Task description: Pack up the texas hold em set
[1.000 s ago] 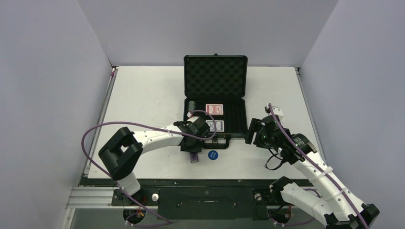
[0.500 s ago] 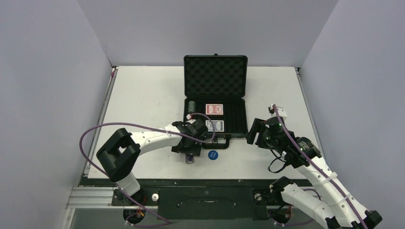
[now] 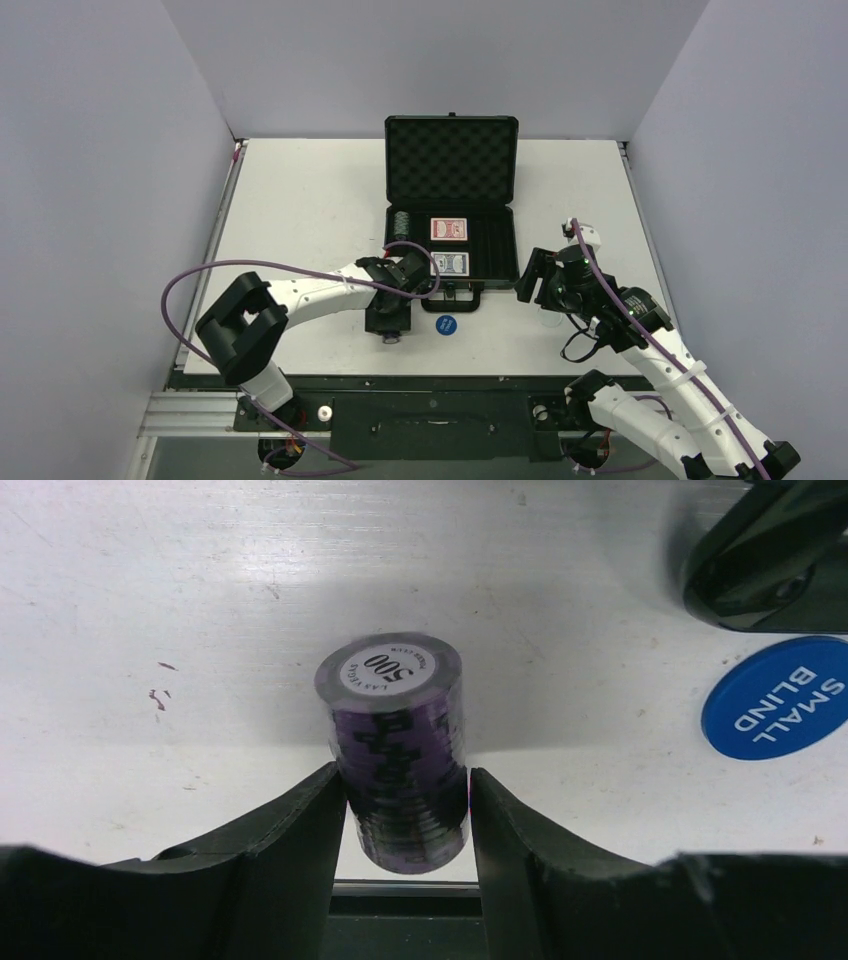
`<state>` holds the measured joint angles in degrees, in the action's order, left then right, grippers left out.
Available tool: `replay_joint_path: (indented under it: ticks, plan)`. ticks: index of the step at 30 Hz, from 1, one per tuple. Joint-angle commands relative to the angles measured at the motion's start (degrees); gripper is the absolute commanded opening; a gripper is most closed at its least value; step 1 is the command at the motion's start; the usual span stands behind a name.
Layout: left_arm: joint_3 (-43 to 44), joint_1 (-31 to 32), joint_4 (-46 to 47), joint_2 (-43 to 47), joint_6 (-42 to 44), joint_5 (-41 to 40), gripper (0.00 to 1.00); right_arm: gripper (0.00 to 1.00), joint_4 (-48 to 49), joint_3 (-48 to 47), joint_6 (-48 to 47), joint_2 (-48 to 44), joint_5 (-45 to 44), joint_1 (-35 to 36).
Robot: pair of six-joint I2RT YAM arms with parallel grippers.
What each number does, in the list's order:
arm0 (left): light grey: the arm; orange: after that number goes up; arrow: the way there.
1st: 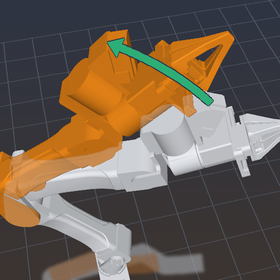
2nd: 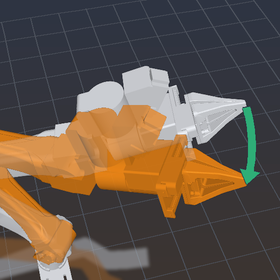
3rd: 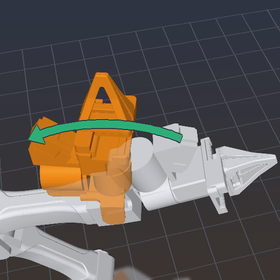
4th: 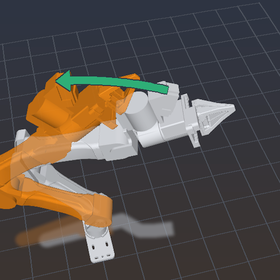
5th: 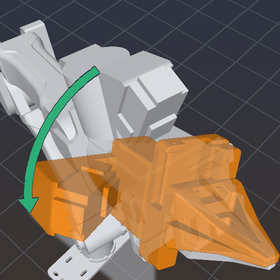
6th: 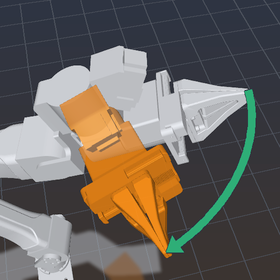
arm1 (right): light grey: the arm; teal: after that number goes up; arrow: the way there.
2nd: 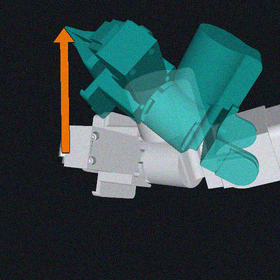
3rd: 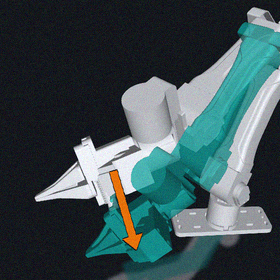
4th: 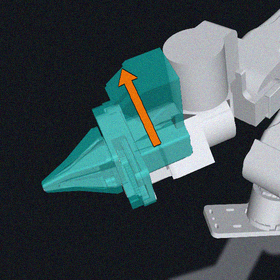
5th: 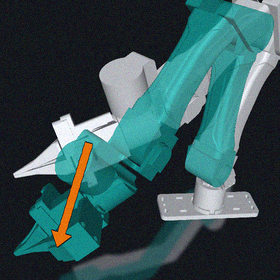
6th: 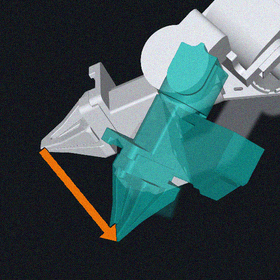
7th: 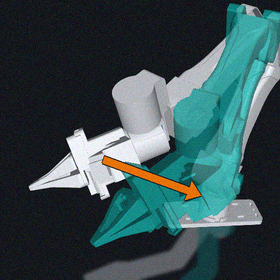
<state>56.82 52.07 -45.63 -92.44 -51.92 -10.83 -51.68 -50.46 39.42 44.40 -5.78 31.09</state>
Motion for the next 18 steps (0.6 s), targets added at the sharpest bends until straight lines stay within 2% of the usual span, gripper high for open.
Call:
replay_joint_path:
  ticks: [1,4,10,17,18]
  plan:
    - [-0.6,-0.1,2.9,-1.8,-1.7,0.7,0.45,0.65,0.5,-0.5,-0.1,-1.0,-1.1,-0.4]
    - [-1.0,-0.1,3.4,-1.2,-1.1,0.0,0.39,0.65,0.2,-0.5,-0.3,-1.4,-1.6,-0.4]
    - [-0.7,-0.1,3.4,-1.5,0.5,-1.5,0.39,0.65,-0.4,-1.6,-0.8,-1.0,-3.0,-0.5]
    - [1.3,-0.1,2.1,0.1,3.8,-2.7,0.01,0.65,0.7,-1.0,0.2,-1.0,-1.7,-0.5]
    - [1.5,-0.1,2.3,1.0,4.2,-2.7,0.00,0.65,0.7,-1.1,0.2,-1.1,-2.0,-0.5]
